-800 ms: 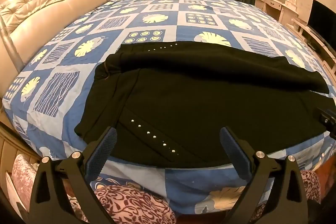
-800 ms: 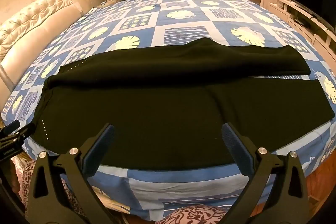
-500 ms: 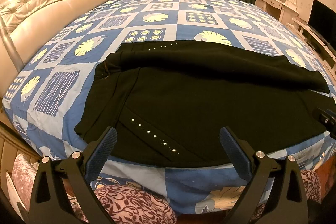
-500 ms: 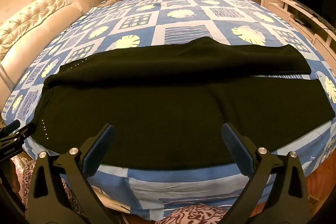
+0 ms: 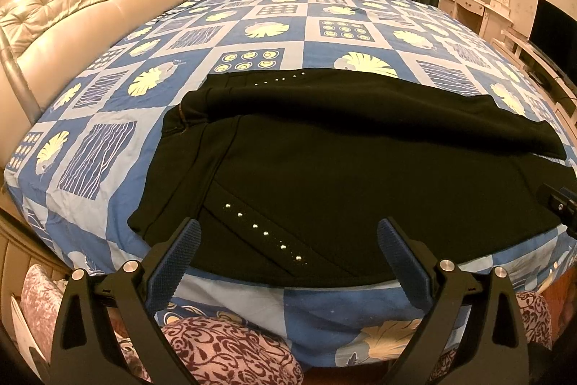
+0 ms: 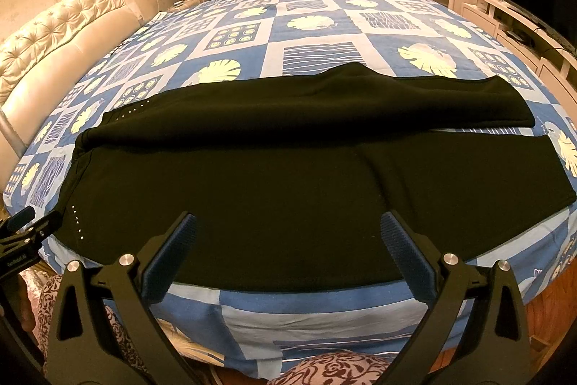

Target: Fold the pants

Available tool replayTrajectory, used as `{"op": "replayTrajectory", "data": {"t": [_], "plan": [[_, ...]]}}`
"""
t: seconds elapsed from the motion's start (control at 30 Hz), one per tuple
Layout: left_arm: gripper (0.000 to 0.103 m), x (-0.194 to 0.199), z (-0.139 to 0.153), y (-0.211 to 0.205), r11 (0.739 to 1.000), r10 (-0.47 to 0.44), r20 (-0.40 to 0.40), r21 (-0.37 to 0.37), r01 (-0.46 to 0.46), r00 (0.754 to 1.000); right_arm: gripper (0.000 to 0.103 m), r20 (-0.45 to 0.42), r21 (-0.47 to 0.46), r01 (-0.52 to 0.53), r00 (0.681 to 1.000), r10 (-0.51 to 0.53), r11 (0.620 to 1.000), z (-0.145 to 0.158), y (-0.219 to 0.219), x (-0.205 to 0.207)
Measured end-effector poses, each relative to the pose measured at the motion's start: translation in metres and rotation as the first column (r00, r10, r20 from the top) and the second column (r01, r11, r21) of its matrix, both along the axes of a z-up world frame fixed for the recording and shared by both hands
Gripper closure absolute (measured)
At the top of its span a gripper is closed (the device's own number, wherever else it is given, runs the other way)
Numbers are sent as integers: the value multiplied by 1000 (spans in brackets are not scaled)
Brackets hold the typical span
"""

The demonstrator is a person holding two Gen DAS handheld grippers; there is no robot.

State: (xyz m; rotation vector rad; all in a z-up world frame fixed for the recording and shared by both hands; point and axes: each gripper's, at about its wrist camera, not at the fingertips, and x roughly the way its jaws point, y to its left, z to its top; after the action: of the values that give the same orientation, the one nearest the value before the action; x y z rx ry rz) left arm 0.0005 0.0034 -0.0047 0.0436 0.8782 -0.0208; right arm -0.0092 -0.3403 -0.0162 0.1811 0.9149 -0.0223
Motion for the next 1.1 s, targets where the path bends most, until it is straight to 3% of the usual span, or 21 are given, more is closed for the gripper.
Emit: {"op": "replayTrajectory", "data": {"t": [0.93, 1.03, 1.1], "plan": [[5, -2, -2, -5, 1000, -6, 9, 9, 6, 1000, 2, -2, 1, -1, 1000, 1, 1000, -2, 3, -1], [5, -2, 0, -4, 1000, -24, 5, -19, 25, 1000, 2, -4, 4, -2, 1000, 2, 1000, -1, 2, 0], [5, 0, 5, 1, 995, -62, -7, -82, 61, 998, 2, 1, 5, -9, 1000, 9, 1000, 0, 5, -1]]}}
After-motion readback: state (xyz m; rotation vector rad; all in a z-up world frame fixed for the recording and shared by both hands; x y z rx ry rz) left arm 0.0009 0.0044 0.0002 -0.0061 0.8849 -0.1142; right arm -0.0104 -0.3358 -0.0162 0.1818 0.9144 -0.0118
